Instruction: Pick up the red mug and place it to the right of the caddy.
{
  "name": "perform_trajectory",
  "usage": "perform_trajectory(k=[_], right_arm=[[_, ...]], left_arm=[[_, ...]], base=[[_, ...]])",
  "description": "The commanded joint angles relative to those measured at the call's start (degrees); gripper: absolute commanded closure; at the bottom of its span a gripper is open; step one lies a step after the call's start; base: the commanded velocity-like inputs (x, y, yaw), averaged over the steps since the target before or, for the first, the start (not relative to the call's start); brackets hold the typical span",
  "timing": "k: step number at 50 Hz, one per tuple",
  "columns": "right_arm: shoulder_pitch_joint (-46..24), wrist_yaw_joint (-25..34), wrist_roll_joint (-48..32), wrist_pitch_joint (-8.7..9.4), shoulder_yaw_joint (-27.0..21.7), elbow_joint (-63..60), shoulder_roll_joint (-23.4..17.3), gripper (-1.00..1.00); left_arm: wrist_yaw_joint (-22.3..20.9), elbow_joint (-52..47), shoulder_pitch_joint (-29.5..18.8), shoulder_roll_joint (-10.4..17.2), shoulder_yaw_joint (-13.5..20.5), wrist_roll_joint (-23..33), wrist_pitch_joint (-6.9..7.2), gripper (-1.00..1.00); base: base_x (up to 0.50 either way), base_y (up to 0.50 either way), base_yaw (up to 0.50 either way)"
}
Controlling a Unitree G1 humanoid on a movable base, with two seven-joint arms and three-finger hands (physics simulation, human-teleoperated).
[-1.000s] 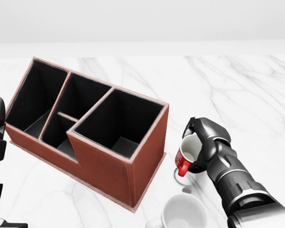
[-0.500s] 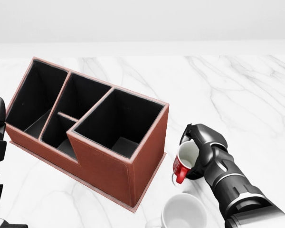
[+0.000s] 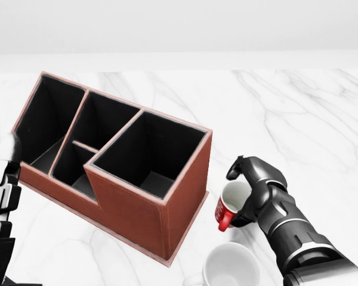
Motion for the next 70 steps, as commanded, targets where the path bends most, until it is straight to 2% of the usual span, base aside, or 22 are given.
perform_trajectory(k=[1, 12, 13, 15, 16, 20, 22, 26, 38, 48, 53, 54, 57, 58, 63, 66, 68, 70], right_arm=[[-0.27, -0.78, -0.14, 0.00, -0.33, -0.34, -0.23, -1.00], [-0.05, -0.05, 0.33, 0.00, -0.37, -0.40, -0.31, -1.00], [-0.05, -0.10, 0.30, 0.00, -0.34, -0.40, -0.34, -1.00], [-0.09, 0.03, 0.22, 0.00, -0.27, -0.48, -0.48, -1.00], [0.01, 0.15, 0.11, 0.00, -0.17, -0.49, -0.54, -1.00], [0.34, 0.60, -0.11, 0.00, -0.07, -0.87, -1.55, -1.00], [0.39, 0.68, -0.10, 0.00, -0.14, -0.95, -2.08, -1.00], [-0.09, 1.74, -0.19, 0.00, -0.08, -1.66, -3.43, -1.00], [-2.73, 7.81, -1.33, 0.00, -0.33, -6.64, -8.62, -1.00], [-4.55, 16.36, -1.36, 0.00, -2.18, -13.64, -14.20, -1.00], [-3.90, 22.87, 1.30, 0.00, -5.01, -21.24, -16.57, -1.00], [-2.95, 26.39, 2.84, 0.00, -6.31, -26.01, -17.50, -1.00], [-0.25, 30.89, 4.31, 0.00, -7.68, -34.65, -18.34, -1.00], [1.28, 34.68, 5.75, 0.00, -8.90, -40.13, -18.77, -1.00], [4.54, 42.56, 8.84, 0.00, -11.29, -54.24, -20.03, -1.00], [6.07, 46.18, 11.60, 0.00, -13.15, -62.70, -20.80, -1.00], [7.84, 46.18, 14.47, 0.00, -14.60, -67.95, -20.74, -1.00], [11.88, 46.18, 17.18, 0.00, -16.44, -79.72, -19.93, -1.00]], left_arm=[[-0.35, 5.12, 3.02, -0.16, -0.88, 0.01, 0.00, -1.00], [0.13, 5.04, 3.10, 0.23, -1.07, -0.31, 0.00, -1.00], [0.56, 2.14, 1.96, 0.56, -0.67, -0.63, 0.00, -1.00], [0.18, 4.23, 2.73, 0.26, -0.91, -0.39, 0.00, -1.00], [0.91, -0.55, 0.71, 0.79, -0.26, -0.84, 0.00, -1.00], [-0.22, 4.61, 2.69, -0.07, -0.61, -0.39, 0.00, -1.00], [0.75, -1.85, -0.19, 0.65, 0.43, -1.12, 0.00, -1.00], [0.59, -3.74, -0.93, 0.38, 0.59, -0.80, 0.00, -1.00], [0.36, -3.70, -0.60, 0.05, 0.13, -0.22, 0.00, -1.00], [0.14, -3.54, -0.37, 0.05, 0.15, -0.20, 0.00, -1.00], [0.01, -4.17, -0.33, -0.07, 0.47, -0.43, 0.00, -1.00], [-0.12, -4.79, 0.01, -0.10, 0.52, -0.61, 0.00, -1.00], [-0.31, -5.37, -0.09, -0.18, 1.03, -0.90, 0.00, -1.00], [-0.36, -5.36, -0.01, -0.26, 0.98, -0.83, 0.00, -1.00], [-0.24, -5.37, 0.37, -0.25, -0.07, -0.06, 0.00, -1.00], [-0.10, -5.83, 0.38, -0.12, -0.27, -0.03, 0.00, -1.00], [-0.09, -5.84, 0.67, -0.08, -0.47, 0.02, 0.00, -1.00], [-0.06, -6.12, 0.91, 0.04, -0.56, -0.05, 0.00, -1.00]], base=[[0.00, 0.00, 0.00], [0.00, 0.00, 0.00], [0.00, 0.00, 0.00], [0.00, 0.00, 0.00], [0.00, 0.00, 0.00], [0.00, 0.00, 0.00], [0.00, 0.00, 0.00], [0.00, 0.00, 0.00], [0.00, 0.00, 0.00], [0.00, 0.00, 0.00], [0.00, 0.00, 0.00], [0.00, 0.00, 0.00], [0.00, 0.00, 0.00], [0.00, 0.00, 0.00], [0.00, 0.00, 0.00], [0.00, 0.00, 0.00], [0.00, 0.00, 0.00], [0.00, 0.00, 0.00]])
